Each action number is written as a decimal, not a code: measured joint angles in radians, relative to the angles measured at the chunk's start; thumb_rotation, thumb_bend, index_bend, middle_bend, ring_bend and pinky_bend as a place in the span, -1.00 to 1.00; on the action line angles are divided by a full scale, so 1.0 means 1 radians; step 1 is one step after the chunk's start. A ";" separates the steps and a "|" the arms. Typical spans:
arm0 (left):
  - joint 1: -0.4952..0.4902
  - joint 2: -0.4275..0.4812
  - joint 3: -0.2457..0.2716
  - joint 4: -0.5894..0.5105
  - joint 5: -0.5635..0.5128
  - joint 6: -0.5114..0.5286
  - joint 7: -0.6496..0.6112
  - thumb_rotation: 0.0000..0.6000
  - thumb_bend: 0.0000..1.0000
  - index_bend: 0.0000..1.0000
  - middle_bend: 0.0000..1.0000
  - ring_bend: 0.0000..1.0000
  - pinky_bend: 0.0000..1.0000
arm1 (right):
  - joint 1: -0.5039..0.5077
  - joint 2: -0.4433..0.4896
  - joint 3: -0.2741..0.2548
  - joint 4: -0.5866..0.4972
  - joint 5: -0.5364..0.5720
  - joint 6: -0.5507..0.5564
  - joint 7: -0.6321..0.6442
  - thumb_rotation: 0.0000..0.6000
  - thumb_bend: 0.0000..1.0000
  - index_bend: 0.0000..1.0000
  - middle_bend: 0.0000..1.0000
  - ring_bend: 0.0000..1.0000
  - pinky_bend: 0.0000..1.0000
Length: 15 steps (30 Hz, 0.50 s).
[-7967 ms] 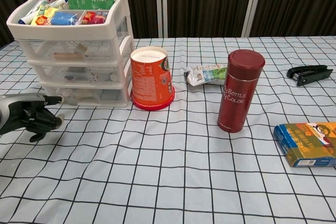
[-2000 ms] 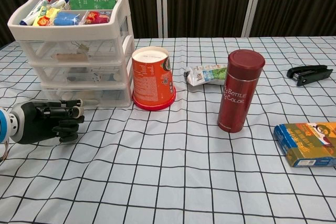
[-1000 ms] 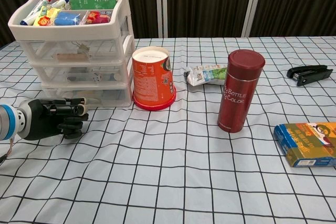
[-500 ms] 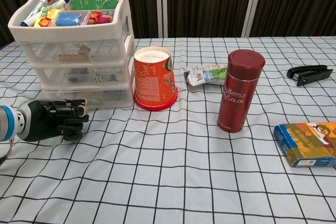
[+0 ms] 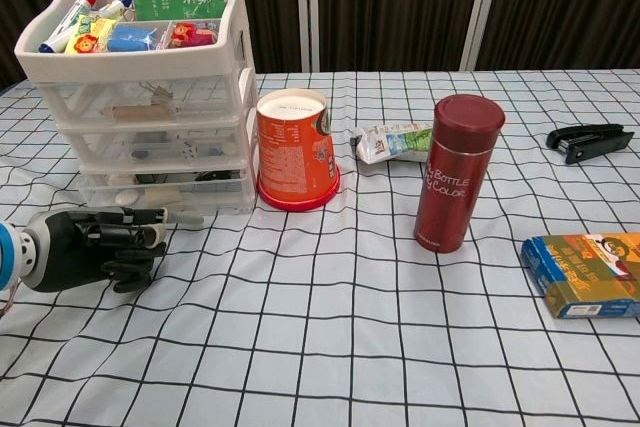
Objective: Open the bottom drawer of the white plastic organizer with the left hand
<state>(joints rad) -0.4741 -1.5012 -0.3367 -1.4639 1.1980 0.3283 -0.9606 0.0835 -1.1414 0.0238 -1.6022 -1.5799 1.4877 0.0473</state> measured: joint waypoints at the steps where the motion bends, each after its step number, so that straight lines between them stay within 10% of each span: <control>1: 0.004 0.002 0.005 -0.005 0.007 0.003 0.002 1.00 0.47 -0.55 0.82 0.87 0.58 | 0.000 0.000 0.000 0.000 0.000 0.000 0.000 1.00 -0.94 -1.00 -1.00 -1.00 -1.00; 15: 0.063 0.053 0.090 -0.060 0.138 0.177 0.160 1.00 0.50 -0.70 0.82 0.87 0.54 | -0.003 0.003 0.000 -0.003 -0.004 0.007 0.002 1.00 -0.94 -1.00 -1.00 -1.00 -1.00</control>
<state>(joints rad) -0.4112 -1.4482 -0.2469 -1.5237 1.3362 0.5055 -0.8006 0.0806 -1.1382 0.0237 -1.6052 -1.5840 1.4949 0.0493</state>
